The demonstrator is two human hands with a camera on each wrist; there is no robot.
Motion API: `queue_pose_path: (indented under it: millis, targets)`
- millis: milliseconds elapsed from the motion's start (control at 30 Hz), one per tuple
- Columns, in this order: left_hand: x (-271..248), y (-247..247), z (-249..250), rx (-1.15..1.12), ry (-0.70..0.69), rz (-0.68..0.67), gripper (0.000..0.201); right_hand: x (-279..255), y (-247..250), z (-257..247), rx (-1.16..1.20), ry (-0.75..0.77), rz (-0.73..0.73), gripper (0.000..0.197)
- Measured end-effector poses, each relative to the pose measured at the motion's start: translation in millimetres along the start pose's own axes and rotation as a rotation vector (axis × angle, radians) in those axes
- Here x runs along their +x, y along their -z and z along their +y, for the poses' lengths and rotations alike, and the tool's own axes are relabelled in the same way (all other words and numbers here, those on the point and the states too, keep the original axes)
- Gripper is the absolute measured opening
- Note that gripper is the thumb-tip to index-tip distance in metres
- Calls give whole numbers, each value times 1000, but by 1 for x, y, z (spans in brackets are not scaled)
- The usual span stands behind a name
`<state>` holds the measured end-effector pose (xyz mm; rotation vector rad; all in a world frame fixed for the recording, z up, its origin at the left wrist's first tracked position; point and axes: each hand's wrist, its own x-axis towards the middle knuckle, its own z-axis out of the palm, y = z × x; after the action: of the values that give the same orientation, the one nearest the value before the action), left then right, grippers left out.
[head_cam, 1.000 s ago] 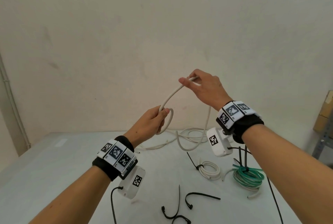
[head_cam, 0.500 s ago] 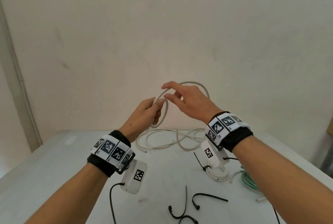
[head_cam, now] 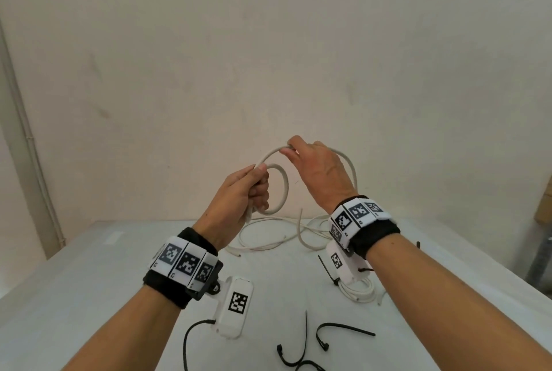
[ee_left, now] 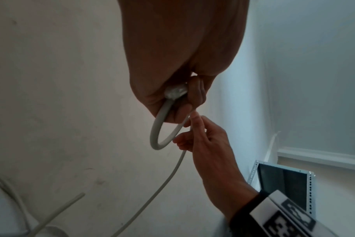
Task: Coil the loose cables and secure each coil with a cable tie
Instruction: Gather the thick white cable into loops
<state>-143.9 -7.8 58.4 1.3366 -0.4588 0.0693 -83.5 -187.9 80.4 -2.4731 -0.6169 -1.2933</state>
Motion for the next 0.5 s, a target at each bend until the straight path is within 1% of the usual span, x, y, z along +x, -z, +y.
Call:
queue_pose_path:
  millis: [100,167,233,300,400,433,500]
  targets:
    - [3,0,3,-24,-8,24,32,3,0,6,158,-73,-18,36]
    - [5,1,6,-86,-1,60,31,1,-1,14,231,-134,-39,33]
    - [7,0,12,-174,11,77,31,-6,-6,19,270,-191,-90,34]
    - [9,-2,19,-272,25,63,32,-16,-11,21,307,-242,-148,40]
    - [12,-5,30,-395,34,-8,29,-19,-12,19,394,-301,-211,58]
    - [12,-7,34,-393,17,-30,26,-17,-8,18,419,-316,-223,63]
    - [11,-9,42,-337,-40,-61,24,-7,-2,18,452,-354,-243,65]
